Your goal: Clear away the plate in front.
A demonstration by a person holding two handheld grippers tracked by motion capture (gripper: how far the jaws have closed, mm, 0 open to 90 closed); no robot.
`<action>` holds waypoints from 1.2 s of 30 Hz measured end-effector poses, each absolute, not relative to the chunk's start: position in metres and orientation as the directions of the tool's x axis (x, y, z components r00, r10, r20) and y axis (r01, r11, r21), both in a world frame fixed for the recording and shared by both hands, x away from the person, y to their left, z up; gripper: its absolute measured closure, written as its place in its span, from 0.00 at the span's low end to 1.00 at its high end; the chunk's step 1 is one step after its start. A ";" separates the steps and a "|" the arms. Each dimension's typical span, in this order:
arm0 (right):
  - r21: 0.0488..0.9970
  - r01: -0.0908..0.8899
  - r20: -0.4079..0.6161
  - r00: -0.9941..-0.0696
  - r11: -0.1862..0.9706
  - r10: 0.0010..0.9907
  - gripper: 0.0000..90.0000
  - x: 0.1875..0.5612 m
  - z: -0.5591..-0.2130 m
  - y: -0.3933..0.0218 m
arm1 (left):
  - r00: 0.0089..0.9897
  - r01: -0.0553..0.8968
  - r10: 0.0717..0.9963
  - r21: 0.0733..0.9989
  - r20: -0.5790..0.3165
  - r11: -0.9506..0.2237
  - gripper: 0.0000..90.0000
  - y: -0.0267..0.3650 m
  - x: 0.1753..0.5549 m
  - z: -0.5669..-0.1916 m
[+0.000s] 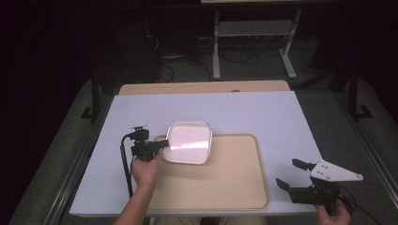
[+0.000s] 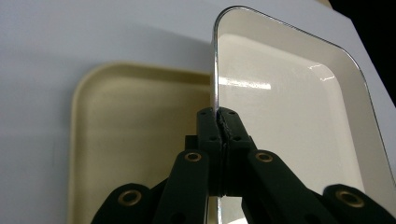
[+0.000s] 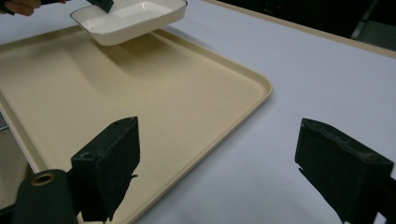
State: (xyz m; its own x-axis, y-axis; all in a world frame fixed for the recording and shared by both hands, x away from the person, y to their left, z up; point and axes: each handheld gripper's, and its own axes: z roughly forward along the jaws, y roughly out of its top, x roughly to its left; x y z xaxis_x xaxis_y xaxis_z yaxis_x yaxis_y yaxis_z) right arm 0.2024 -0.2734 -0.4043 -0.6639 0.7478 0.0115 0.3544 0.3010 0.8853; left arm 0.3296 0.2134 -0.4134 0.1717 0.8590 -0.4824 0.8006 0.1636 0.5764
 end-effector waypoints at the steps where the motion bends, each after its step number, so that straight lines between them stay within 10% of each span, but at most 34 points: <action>1: 0.886 0.354 0.012 -0.663 0.300 0.748 0.15 0.202 -0.404 -0.273 | 0.178 0.802 0.857 0.576 -0.483 0.157 0.99 0.212 0.327 -0.414; 36: 0.885 0.348 0.002 -0.667 0.309 0.745 0.14 0.201 -0.403 -0.270 | 0.095 0.845 0.883 0.506 -0.460 0.172 0.98 0.179 0.279 -0.441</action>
State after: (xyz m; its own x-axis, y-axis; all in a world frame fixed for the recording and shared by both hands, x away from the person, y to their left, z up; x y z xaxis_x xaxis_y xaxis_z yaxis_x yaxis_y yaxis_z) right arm 0.2013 -0.2701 -0.4034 -0.6665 0.7455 0.0018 0.3484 0.3094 0.8848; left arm 0.2787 0.1786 -0.4411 0.0950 0.8829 -0.4597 0.8454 0.1722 0.5055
